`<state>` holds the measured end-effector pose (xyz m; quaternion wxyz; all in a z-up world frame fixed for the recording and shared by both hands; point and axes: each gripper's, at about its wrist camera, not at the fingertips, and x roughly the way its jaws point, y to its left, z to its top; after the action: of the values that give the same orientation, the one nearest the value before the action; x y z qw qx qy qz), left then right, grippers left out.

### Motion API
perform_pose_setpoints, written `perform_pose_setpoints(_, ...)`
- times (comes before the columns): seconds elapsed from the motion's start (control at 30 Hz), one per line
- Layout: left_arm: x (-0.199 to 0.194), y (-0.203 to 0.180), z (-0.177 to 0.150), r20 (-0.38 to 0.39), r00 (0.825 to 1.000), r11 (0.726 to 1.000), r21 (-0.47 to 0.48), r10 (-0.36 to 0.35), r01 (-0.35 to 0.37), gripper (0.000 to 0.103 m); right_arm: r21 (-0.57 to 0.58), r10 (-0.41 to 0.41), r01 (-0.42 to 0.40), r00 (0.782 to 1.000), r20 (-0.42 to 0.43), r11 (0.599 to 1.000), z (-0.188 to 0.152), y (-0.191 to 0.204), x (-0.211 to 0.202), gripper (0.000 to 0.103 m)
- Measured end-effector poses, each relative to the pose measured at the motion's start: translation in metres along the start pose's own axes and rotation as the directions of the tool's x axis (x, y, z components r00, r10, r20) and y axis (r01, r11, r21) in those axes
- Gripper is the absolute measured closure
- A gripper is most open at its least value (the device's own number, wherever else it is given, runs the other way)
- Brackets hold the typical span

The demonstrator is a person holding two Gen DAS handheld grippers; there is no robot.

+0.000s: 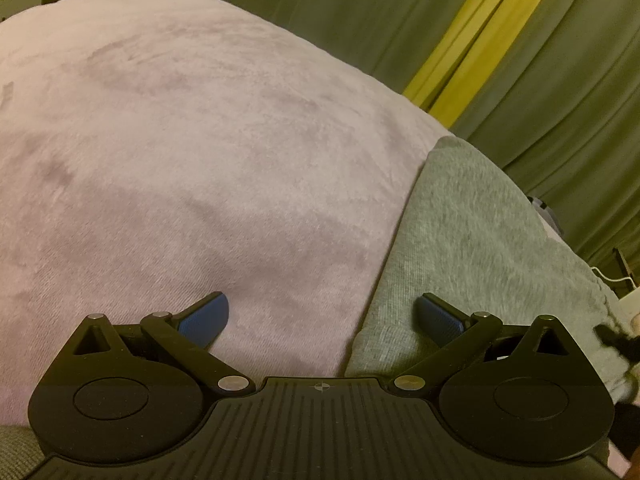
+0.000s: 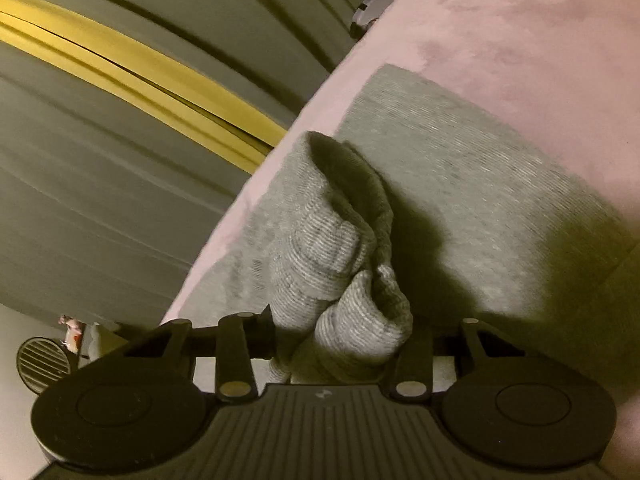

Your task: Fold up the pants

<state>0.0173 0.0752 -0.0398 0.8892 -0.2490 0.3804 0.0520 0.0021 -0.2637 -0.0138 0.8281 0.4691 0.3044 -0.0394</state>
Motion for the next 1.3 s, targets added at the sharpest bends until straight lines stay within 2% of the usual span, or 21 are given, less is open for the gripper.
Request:
perform_pose_setpoints(0.17, -0.004, 0.005, 0.002, 0.001, 0.999, 0.999, -0.039, -0.036, 0.036, 0.000, -0.090, 0.108, -0.103, 0.993, 0.049, 0.991, 0.008, 0.041, -0.023, 0.065)
perform_pose_setpoints(0.23, -0.012, 0.011, 0.003, -0.018, 0.996, 0.994, -0.065, -0.092, 0.091, 0.000, -0.118, 0.136, -0.130, 0.989, 0.052, 0.985, 0.011, 0.052, -0.032, 0.064)
perform_pose_setpoints(0.3, -0.023, 0.011, 0.004, -0.057, 0.981, 0.982, -0.049, -0.184, 0.181, 0.000, -0.155, 0.145, -0.135, 0.988, 0.054, 0.979, 0.014, 0.062, -0.037, 0.064)
perform_pose_setpoints(0.37, -0.043, -0.003, -0.002, -0.037, 0.974, 0.971, 0.084, -0.222, 0.224, 0.000, -0.173, 0.147, -0.136, 0.988, 0.054, 0.975, 0.018, 0.069, -0.038, 0.064)
perform_pose_setpoints(0.43, -0.053, -0.024, -0.014, -0.042, 0.974, 0.940, 0.256, -0.224, 0.227, 0.000, -0.167, 0.145, -0.133, 0.988, 0.058, 0.977, 0.019, 0.074, -0.039, 0.064)
perform_pose_setpoints(0.5, -0.045, -0.046, -0.028, -0.092, 0.981, 0.901, 0.390, -0.170, 0.192, 0.000, -0.166, 0.148, -0.136, 0.987, 0.062, 0.977, 0.021, 0.079, -0.035, 0.064)
perform_pose_setpoints(0.53, -0.038, -0.052, -0.031, -0.108, 0.986, 0.897, 0.412, -0.124, 0.158, 0.000, -0.170, 0.155, -0.142, 0.986, 0.064, 0.975, 0.020, 0.080, -0.037, 0.065)
perform_pose_setpoints(0.6, -0.025, -0.051, -0.030, -0.123, 0.990, 0.913, 0.391, -0.073, 0.116, 0.001, -0.181, 0.168, -0.154, 0.984, 0.066, 0.971, 0.017, 0.081, -0.039, 0.064)
perform_pose_setpoints(0.7, -0.022, -0.038, -0.023, -0.125, 0.989, 0.943, 0.312, -0.083, 0.119, 0.010, -0.193, 0.184, -0.169, 0.981, 0.065, 0.966, 0.019, 0.081, -0.044, 0.064)
perform_pose_setpoints(0.77, -0.023, -0.031, -0.020, -0.109, 0.990, 0.954, 0.276, -0.088, 0.115, 0.011, -0.194, 0.198, -0.181, 0.978, 0.071, 0.964, 0.021, 0.081, -0.049, 0.064)
perform_pose_setpoints(0.8, -0.022, -0.029, -0.019, -0.103, 0.992, 0.959, 0.265, -0.078, 0.103, 0.015, -0.195, 0.205, -0.187, 0.976, 0.077, 0.963, 0.022, 0.081, -0.051, 0.064)
perform_pose_setpoints(0.9, -0.014, -0.030, -0.021, -0.113, 0.993, 0.957, 0.287, -0.020, 0.052, 0.025, -0.197, 0.223, -0.203, 0.971, 0.087, 0.959, 0.022, 0.084, -0.056, 0.065)
perform_pose_setpoints(0.93, -0.014, -0.032, -0.021, -0.105, 0.994, 0.953, 0.299, -0.022, 0.052, 0.028, -0.205, 0.230, -0.208, 0.969, 0.092, 0.956, 0.022, 0.088, -0.060, 0.065)
perform_pose_setpoints(1.0, -0.014, -0.035, -0.022, -0.100, 0.994, 0.947, 0.314, -0.034, 0.064, 0.042, -0.224, 0.243, -0.215, 0.964, 0.108, 0.951, 0.025, 0.088, -0.067, 0.065)
perform_pose_setpoints(1.03, -0.013, -0.033, -0.022, -0.103, 0.993, 0.948, 0.309, -0.049, 0.079, 0.045, -0.230, 0.246, -0.215, 0.962, 0.119, 0.949, 0.026, 0.087, -0.071, 0.065)
perform_pose_setpoints(1.1, -0.014, -0.029, -0.020, -0.117, 0.989, 0.951, 0.283, -0.095, 0.125, 0.059, -0.236, 0.239, -0.201, 0.960, 0.145, 0.951, 0.032, 0.082, -0.079, 0.065)
perform_pose_setpoints(1.17, -0.015, -0.025, -0.017, -0.116, 0.984, 0.954, 0.254, -0.134, 0.160, 0.060, -0.245, 0.211, -0.167, 0.963, 0.167, 0.955, 0.035, 0.074, -0.085, 0.065)
perform_pose_setpoints(1.3, -0.013, -0.023, -0.015, -0.111, 0.985, 0.953, 0.258, -0.132, 0.157, 0.060, -0.234, 0.116, -0.073, 0.978, 0.175, 0.969, 0.038, 0.046, -0.084, 0.065)
